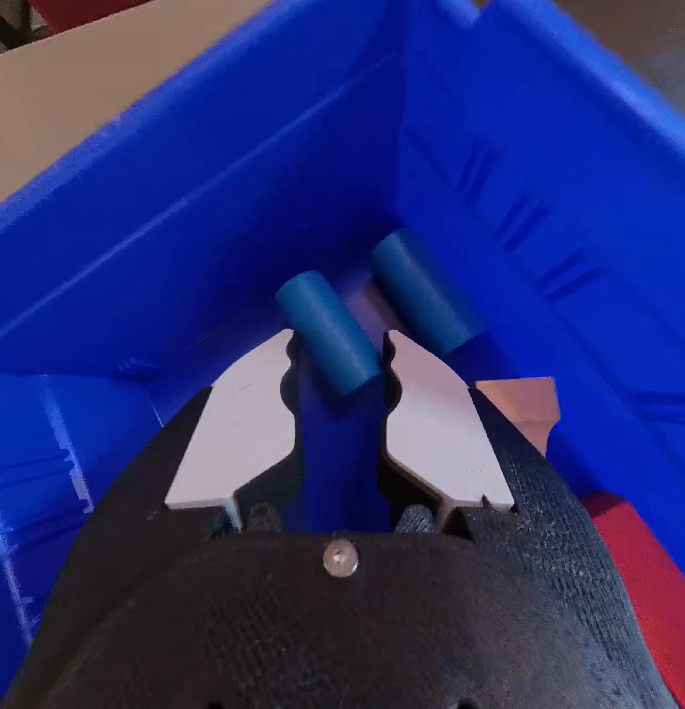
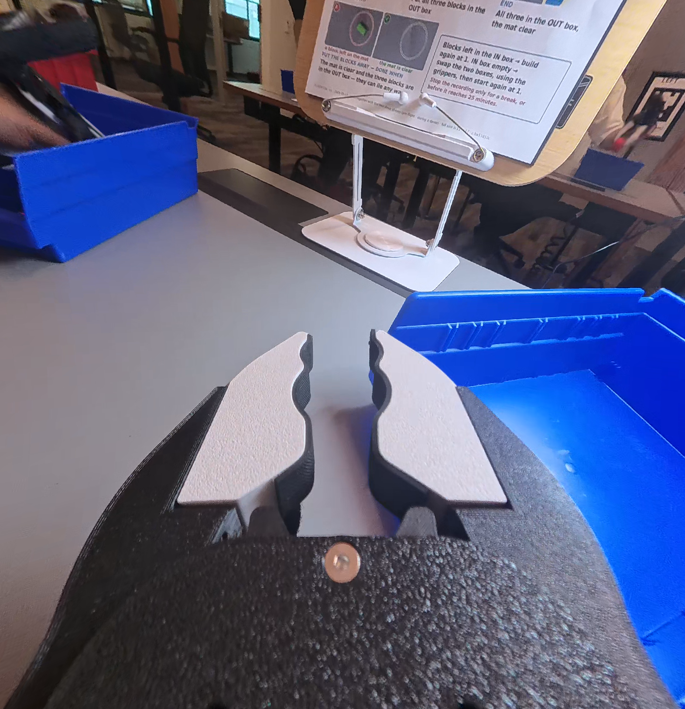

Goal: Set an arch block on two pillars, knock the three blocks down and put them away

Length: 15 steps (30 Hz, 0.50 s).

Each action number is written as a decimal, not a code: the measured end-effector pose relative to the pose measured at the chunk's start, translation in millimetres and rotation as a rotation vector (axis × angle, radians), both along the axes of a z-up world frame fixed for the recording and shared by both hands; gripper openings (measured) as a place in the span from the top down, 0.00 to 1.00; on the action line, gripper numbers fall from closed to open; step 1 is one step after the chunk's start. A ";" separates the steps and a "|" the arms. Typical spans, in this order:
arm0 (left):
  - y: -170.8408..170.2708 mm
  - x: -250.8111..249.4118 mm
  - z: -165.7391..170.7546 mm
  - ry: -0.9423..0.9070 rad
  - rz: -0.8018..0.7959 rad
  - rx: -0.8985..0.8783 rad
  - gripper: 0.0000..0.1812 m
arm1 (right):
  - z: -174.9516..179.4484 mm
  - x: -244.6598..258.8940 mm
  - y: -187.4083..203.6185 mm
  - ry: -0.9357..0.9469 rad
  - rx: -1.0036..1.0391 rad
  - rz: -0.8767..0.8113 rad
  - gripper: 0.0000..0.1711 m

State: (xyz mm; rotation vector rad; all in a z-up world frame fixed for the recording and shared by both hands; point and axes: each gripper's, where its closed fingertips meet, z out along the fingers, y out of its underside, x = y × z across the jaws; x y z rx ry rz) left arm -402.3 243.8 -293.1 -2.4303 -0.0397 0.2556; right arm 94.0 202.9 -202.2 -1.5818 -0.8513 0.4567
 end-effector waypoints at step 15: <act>-16.9 7.9 4.2 0.120 -0.085 -0.098 0.80 | -5.6 -1.7 -1.6 -0.030 -0.011 0.014 0.85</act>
